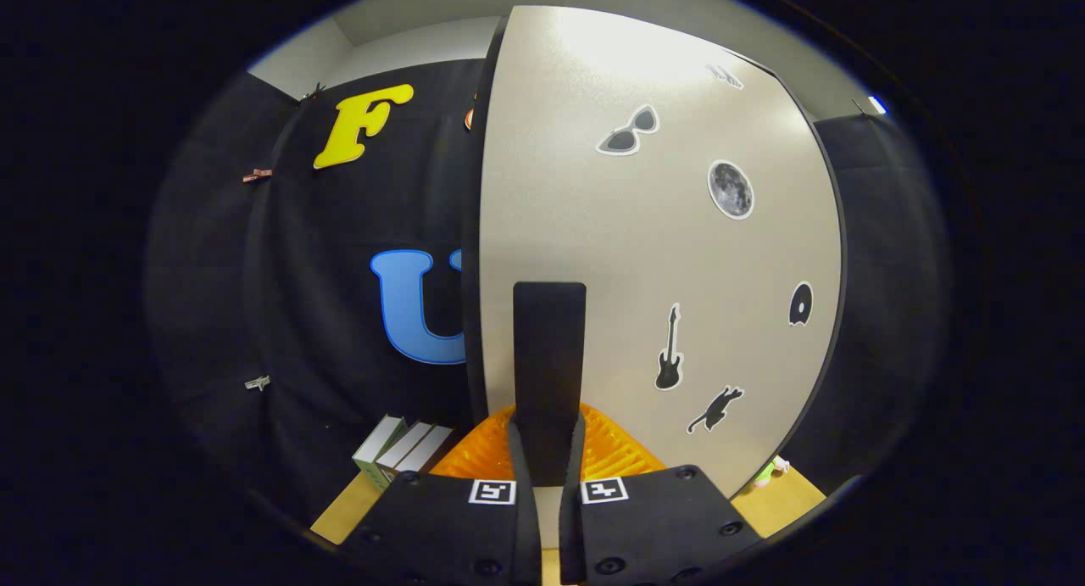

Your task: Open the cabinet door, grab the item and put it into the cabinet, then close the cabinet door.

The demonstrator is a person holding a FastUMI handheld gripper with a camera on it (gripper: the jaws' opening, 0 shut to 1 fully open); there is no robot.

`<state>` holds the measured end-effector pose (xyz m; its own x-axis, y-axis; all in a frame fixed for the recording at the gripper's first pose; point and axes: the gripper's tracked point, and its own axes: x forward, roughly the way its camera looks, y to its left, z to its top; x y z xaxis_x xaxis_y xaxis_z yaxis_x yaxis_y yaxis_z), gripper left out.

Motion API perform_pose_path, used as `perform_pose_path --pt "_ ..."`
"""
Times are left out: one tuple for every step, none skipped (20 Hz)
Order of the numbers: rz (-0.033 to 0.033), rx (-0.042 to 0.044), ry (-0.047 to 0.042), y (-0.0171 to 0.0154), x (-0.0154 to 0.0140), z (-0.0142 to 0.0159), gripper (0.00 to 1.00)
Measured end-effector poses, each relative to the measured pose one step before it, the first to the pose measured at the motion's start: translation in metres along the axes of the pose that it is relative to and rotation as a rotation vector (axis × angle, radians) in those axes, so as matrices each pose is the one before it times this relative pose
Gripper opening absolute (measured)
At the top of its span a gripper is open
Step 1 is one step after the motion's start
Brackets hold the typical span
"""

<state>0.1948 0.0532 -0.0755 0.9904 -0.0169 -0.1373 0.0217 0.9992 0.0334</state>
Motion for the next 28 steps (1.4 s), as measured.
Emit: perform_pose_path --pt "-0.00041 0.00371 0.00074 -0.00011 -0.00648 0.00170 0.13" --pt "-0.00217 0.00504 -0.00289 -0.00087 -0.00477 -0.00039 0.13" --pt "-0.00429 0.00345 -0.00300 -0.00092 -0.00454 0.00085 0.13" --pt "-0.00494 -0.00018 0.00064 -0.00162 -0.00393 -0.00078 0.13" --pt "-0.00601 -0.00130 -0.00004 -0.00180 -0.00525 0.00016 0.13" --pt "-0.00601 0.00065 -0.00157 -0.00155 -0.00588 0.00004 0.13" --pt "-0.00707 0.00127 -0.00168 -0.00180 -0.00624 0.00035 0.13" --pt "-0.00712 0.00128 -0.00303 -0.00213 -0.00589 0.00054 0.13" --pt "-0.00805 -0.00041 -0.00176 -0.00327 -0.00620 0.00052 0.13" --pt "-0.00777 -0.00240 -0.00045 -0.00465 -0.00605 0.00047 0.13" --pt "-0.00695 -0.00205 -0.00114 -0.00400 -0.00580 0.00018 0.13" --pt "-0.00577 -0.00189 -0.00148 -0.00404 -0.00468 -0.00128 0.13" --pt "-0.00214 -0.00166 -0.00054 -0.00286 -0.00431 0.00004 0.13" --pt "-0.00335 -0.00407 0.00179 -0.00354 -0.00508 -0.00094 0.13" --pt "-0.00486 -0.00724 -0.00073 -0.00334 -0.00492 -0.00071 0.13" --pt "-0.00262 -0.00591 -0.00126 -0.00396 -0.00517 -0.00001 0.13" --pt "0.00098 -0.00054 -0.00225 -0.00411 -0.00485 0.00030 0.13" --pt "0.00638 0.00412 0.00035 -0.00429 -0.00496 -0.00089 0.13" --pt "0.01327 0.00662 -0.00012 -0.00330 -0.00435 0.00023 0.13" --pt "0.01864 0.00474 0.00055 -0.00352 -0.00429 -0.00051 0.13" --pt "0.02045 -0.00113 0.00068 -0.00307 -0.00443 -0.00021 0.13" --pt "0.02210 -0.00819 -0.00039 -0.00452 -0.00418 -0.00059 0.13" --pt "0.02412 -0.00968 0.00020 -0.00406 -0.00523 -0.00036 0.12" --pt "0.02920 -0.00431 -0.00125 -0.00482 -0.00527 -0.00025 0.13" --pt "0.03253 0.00242 -0.00205 -0.00451 -0.00626 -0.00035 0.13" --pt "0.03516 0.00514 -0.00555 -0.00544 -0.00656 0.00037 0.13" --pt "0.03193 0.00212 -0.00252 -0.00487 -0.00633 0.00004 0.13" --pt "0.02715 -0.00052 -0.00247 -0.00684 -0.00676 -0.00101 0.13"
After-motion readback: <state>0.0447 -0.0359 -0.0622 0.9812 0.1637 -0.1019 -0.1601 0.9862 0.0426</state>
